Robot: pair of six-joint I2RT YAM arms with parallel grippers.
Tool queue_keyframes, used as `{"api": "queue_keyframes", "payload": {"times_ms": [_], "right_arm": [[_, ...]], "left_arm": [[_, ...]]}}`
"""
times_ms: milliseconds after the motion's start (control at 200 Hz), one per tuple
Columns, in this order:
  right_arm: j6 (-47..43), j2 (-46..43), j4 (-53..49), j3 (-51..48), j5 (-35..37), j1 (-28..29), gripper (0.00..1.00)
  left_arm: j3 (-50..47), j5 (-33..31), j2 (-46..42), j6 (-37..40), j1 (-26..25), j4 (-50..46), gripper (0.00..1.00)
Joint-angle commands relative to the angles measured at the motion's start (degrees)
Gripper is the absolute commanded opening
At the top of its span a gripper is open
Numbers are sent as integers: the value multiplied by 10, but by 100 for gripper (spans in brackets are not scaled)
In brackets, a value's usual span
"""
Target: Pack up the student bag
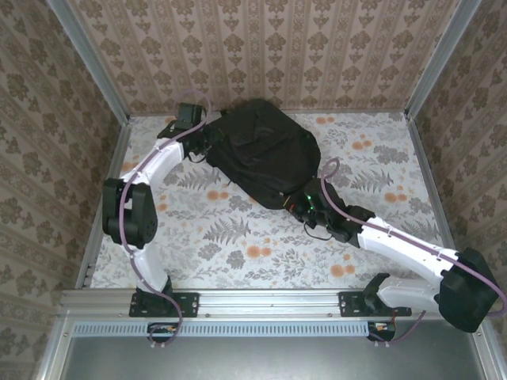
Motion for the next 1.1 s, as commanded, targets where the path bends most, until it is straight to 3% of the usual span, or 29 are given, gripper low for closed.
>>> {"api": "queue_keyframes", "payload": {"times_ms": [0, 155, 405, 640, 855, 1095], "right_arm": [[28, 6, 10, 10, -4, 4, 0], [58, 24, 44, 14, -6, 20, 0], [116, 40, 78, 17, -2, 58, 0], [138, 27, 79, 29, 19, 90, 0], [148, 0, 75, 17, 35, 96, 0], [160, -13, 91, -6, 33, 95, 0]], "left_arm": [[-37, 4, -62, -14, 12, -34, 50], [-166, 44, -169, -107, -3, -16, 50], [-291, -10, -281, -259, -149, -10, 45], [-287, -20, -240, -306, -196, 2, 40], [-287, -13, -201, -325, -213, 36, 28], [-285, -29, -185, -321, -219, 56, 28]]}}
